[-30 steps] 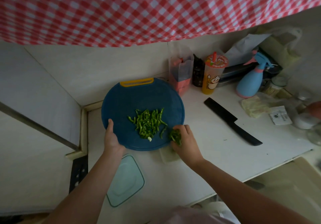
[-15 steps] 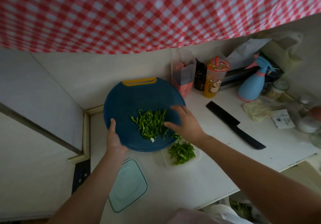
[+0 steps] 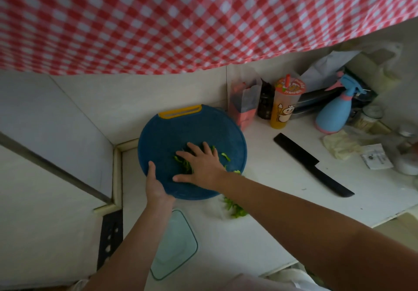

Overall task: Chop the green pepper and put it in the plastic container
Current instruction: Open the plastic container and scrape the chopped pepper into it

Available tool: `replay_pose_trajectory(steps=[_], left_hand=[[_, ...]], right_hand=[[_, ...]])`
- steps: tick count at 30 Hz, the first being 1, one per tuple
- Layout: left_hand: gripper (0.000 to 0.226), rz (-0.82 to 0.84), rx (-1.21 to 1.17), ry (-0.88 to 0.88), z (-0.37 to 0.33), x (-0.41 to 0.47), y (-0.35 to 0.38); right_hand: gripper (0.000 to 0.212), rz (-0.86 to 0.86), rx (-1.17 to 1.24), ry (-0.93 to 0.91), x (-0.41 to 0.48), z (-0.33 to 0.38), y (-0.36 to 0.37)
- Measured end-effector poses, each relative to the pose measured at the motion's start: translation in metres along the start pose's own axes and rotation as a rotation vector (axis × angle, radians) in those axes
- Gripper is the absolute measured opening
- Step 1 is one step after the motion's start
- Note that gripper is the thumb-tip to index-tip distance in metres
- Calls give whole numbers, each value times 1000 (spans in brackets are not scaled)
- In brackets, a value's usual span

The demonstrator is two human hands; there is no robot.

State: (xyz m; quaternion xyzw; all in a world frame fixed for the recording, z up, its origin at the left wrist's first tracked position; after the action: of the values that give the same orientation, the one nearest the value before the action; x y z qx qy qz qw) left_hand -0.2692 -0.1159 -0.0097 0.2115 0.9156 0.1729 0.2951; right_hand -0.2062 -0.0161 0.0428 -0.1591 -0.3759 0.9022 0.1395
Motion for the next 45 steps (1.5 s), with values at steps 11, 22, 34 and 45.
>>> replay_pose_trajectory(steps=[11, 22, 34, 45], left_hand=[[48, 43, 0, -55, 21, -1, 4], [43, 38, -83, -85, 20, -13, 6], [45, 15, -83, -126, 31, -23, -3], [44, -1, -67, -147, 53, -34, 0]], right_hand=[[42, -234, -168, -7, -5, 19, -5], [46, -282, -212, -95, -24, 23, 2], [32, -298, -404, -296, -32, 31, 10], [15, -353, -182, -659, -73, -2, 5]])
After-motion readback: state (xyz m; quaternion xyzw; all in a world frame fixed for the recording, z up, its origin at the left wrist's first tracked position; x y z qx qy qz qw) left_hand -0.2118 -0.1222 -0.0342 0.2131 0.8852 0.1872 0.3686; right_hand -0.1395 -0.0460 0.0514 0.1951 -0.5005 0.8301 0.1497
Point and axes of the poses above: each hand's wrist, its own x-axis towards the middle knuckle, its own y-axis out of the palm, z = x × y, the point moved 9 cm from there along x, towards the middle knuckle, and after that the axes turned 15 degrees about x, right-handed, at the moved point
